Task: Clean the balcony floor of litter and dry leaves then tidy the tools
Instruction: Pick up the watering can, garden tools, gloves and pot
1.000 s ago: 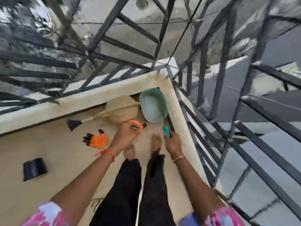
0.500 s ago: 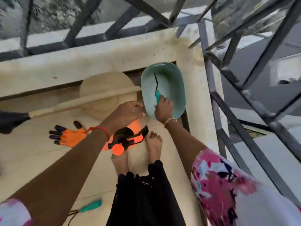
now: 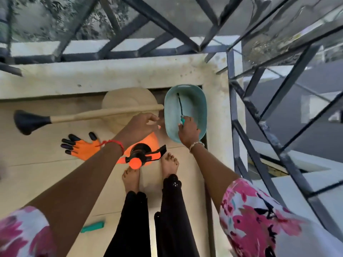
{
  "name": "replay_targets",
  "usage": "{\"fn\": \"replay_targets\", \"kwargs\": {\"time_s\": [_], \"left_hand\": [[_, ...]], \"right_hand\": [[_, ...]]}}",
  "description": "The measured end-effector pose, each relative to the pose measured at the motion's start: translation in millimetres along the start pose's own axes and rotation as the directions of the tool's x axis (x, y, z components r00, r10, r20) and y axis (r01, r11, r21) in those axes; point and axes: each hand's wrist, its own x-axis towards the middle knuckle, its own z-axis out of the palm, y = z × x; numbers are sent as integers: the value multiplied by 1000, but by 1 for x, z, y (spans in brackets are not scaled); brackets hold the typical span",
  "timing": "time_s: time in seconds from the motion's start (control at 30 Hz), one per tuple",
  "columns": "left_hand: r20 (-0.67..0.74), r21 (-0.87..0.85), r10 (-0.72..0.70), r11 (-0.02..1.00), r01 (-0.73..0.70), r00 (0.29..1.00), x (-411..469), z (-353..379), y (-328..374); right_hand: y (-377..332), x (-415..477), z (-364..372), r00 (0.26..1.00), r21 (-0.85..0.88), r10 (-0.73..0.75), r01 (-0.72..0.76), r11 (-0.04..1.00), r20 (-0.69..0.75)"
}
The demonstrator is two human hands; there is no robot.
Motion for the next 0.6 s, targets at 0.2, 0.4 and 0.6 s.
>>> {"fn": "replay_targets", "kwargs": {"time_s": [0.2,0.4,0.6], "left_hand": [[-58,85,60,995,-55,997,-96,-52,59],[-108,302,170,944,-130,980,-258,-114,114],[-440,194,168,977,-90,882,-405,-141,93]], "right_hand": [[-72,-90,-79,954,-189,-297,296,936,23],[-179,-234,-167,858,-230,-479,512,828,185],[-260,-366,-199,656,-115,-707,749,652,265]]}}
